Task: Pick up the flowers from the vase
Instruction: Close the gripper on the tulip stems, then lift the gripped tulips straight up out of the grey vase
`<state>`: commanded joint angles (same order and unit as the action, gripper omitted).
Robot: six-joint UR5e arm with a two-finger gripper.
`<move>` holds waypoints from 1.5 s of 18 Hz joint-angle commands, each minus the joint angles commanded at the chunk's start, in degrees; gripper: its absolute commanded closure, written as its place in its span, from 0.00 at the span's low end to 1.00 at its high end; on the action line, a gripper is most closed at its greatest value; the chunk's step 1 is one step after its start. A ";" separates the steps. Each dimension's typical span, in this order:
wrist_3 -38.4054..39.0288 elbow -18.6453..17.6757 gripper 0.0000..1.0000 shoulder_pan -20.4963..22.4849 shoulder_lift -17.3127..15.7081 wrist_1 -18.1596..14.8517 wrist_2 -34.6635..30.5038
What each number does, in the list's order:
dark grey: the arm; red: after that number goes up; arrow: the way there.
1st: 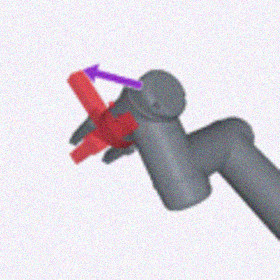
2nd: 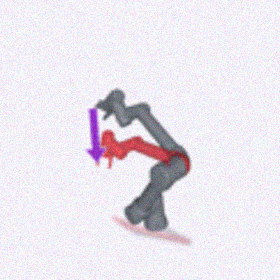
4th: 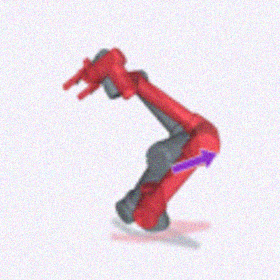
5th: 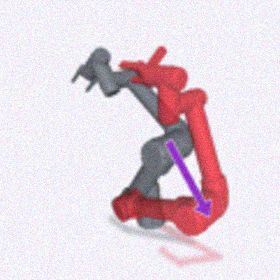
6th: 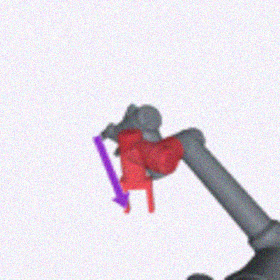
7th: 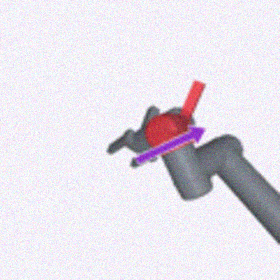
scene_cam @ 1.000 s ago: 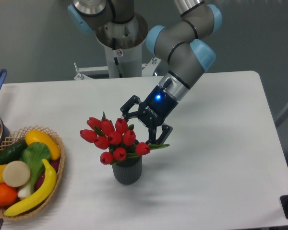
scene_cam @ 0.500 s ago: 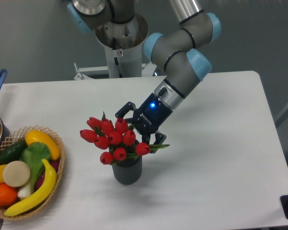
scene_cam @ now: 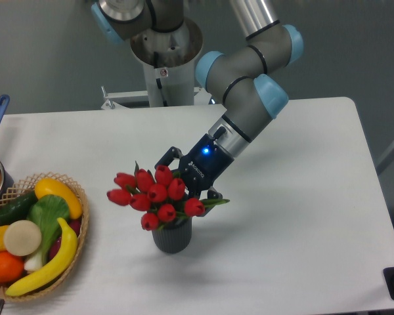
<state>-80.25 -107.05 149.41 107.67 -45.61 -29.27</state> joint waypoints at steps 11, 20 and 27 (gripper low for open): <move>5.00 0.17 0.57 0.35 -1.75 0.00 3.52; 14.75 0.61 0.57 0.62 -7.47 0.00 3.52; 21.53 3.42 0.57 0.79 -10.02 0.00 4.04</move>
<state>-58.72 -103.63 150.20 97.65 -45.62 -25.23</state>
